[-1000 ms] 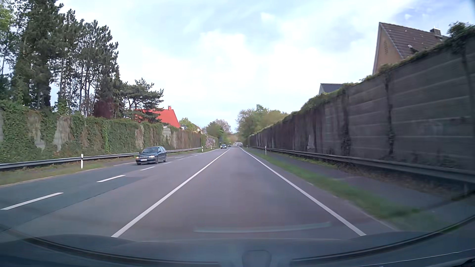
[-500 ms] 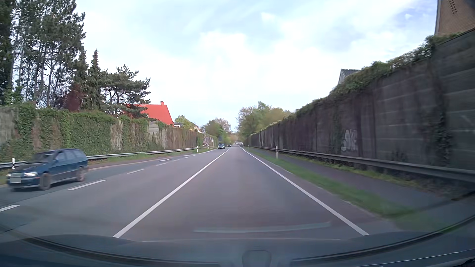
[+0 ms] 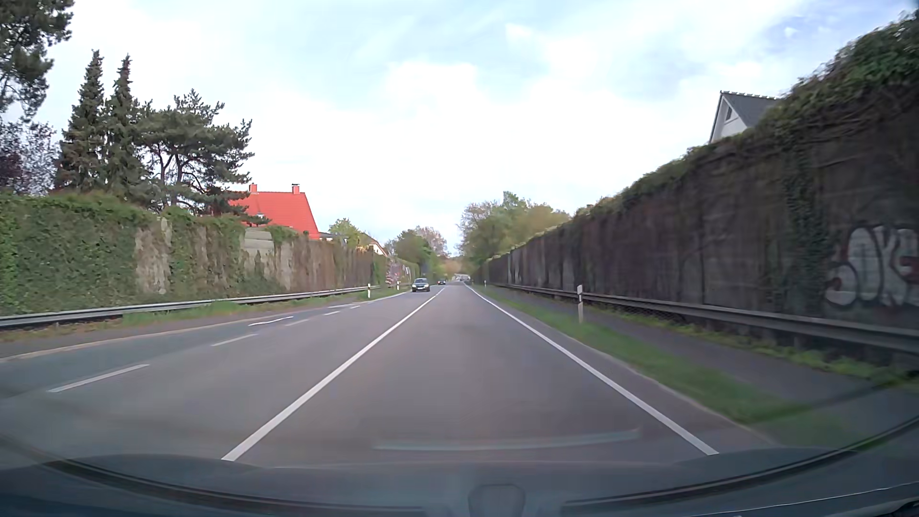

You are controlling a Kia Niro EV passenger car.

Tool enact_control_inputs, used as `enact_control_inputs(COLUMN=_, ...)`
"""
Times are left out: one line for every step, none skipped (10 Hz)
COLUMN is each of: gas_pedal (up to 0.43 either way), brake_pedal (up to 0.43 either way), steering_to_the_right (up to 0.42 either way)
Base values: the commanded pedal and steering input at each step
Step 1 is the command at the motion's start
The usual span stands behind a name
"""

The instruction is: Follow the waypoints while adhering to traffic rules and regulations

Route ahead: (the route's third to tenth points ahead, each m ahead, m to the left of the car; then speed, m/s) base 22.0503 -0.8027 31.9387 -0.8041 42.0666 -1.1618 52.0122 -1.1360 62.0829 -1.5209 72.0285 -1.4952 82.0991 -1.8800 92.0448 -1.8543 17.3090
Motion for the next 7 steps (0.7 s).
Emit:
enact_control_inputs(gas_pedal=0.110, brake_pedal=0.000, steering_to_the_right=-0.004)
enact_control_inputs(gas_pedal=0.110, brake_pedal=0.000, steering_to_the_right=-0.004)
enact_control_inputs(gas_pedal=0.110, brake_pedal=0.000, steering_to_the_right=-0.004)
enact_control_inputs(gas_pedal=0.110, brake_pedal=0.000, steering_to_the_right=-0.003)
enact_control_inputs(gas_pedal=0.110, brake_pedal=0.000, steering_to_the_right=-0.003)
enact_control_inputs(gas_pedal=0.110, brake_pedal=0.000, steering_to_the_right=-0.001)
enact_control_inputs(gas_pedal=0.110, brake_pedal=0.000, steering_to_the_right=-0.001)
